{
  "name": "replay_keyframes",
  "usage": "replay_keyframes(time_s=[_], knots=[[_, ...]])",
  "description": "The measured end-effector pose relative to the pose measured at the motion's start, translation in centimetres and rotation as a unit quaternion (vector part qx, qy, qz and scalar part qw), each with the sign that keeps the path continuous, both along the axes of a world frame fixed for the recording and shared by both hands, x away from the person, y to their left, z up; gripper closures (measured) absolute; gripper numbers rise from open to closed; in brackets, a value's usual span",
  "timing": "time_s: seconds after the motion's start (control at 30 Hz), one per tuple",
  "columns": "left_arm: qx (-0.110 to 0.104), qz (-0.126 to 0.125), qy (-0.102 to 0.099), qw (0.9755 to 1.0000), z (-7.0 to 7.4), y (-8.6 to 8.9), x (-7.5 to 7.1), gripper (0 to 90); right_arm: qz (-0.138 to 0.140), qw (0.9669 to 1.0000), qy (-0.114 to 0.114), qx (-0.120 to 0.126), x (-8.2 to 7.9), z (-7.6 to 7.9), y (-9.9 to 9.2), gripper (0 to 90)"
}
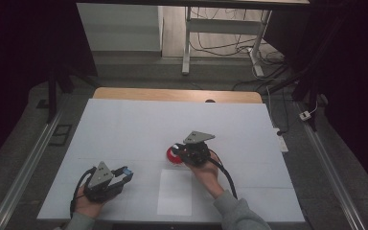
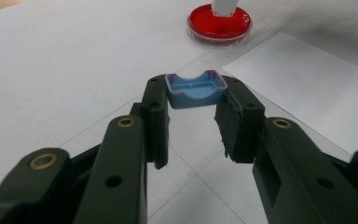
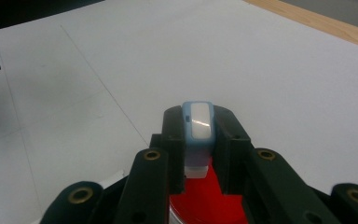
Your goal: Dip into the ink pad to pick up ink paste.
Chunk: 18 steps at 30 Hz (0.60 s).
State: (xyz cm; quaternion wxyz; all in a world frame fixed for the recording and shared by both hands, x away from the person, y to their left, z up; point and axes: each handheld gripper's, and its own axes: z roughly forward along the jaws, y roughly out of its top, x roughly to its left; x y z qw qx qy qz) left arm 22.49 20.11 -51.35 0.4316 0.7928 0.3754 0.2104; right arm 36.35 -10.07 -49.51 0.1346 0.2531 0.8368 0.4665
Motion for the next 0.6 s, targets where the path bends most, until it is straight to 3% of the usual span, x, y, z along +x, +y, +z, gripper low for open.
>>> replay_keyframes(time_s=[0.47, 0.6], knots=[[0.000, 0.001, 0.001, 1.0000, -0.02, 0.08, 0.03, 65.0, 0.003, 0.9999, -0.001, 0.014, -0.17, 0.72, -0.44, 75.2], [0.000, 0.001, 0.001, 1.0000, -0.03, 0.08, 0.06, 65.0, 0.005, 0.9996, 0.007, 0.029, -0.15, 0.97, -0.68, 75.2]])
